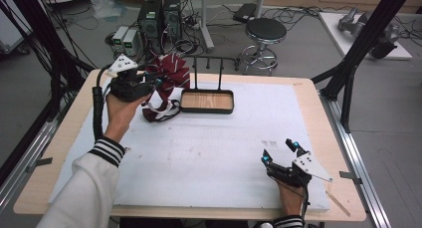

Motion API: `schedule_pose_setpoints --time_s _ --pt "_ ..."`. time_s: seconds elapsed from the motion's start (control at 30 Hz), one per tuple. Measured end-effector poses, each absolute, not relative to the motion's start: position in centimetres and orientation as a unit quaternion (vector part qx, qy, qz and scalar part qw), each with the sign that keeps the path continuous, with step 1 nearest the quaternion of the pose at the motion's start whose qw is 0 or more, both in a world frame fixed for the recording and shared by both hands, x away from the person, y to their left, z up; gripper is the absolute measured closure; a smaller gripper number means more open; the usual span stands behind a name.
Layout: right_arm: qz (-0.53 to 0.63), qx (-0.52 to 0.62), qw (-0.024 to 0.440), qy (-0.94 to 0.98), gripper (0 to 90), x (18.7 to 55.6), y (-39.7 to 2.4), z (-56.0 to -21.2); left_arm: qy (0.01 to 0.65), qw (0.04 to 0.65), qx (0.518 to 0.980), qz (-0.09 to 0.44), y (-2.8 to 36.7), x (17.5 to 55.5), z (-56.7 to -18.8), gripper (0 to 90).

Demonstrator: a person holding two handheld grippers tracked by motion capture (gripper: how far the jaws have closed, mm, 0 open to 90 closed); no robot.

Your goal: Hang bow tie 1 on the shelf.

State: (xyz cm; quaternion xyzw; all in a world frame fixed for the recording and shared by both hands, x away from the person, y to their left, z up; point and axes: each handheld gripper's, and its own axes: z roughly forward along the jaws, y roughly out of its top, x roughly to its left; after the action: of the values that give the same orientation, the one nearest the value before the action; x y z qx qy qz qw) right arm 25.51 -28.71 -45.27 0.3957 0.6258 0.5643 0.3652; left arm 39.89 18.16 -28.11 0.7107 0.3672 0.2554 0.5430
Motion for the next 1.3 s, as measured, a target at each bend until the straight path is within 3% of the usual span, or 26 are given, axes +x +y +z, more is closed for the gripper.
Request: schedule_pose_setpoints --time_s 0.93,1.3 --pt "0.568 0.404 0.361 0.62 11.0 25.5 -28.8 -45.3 0.347 0.568 0.703 0.25 14.3 45.3 -26.3 70.0" --pt "0.567 0.403 0.363 0.62 11.0 25.5 -28.8 -45.3 0.358 0.571 0.698 0.241 13.3 47.3 -27.3 70.0"
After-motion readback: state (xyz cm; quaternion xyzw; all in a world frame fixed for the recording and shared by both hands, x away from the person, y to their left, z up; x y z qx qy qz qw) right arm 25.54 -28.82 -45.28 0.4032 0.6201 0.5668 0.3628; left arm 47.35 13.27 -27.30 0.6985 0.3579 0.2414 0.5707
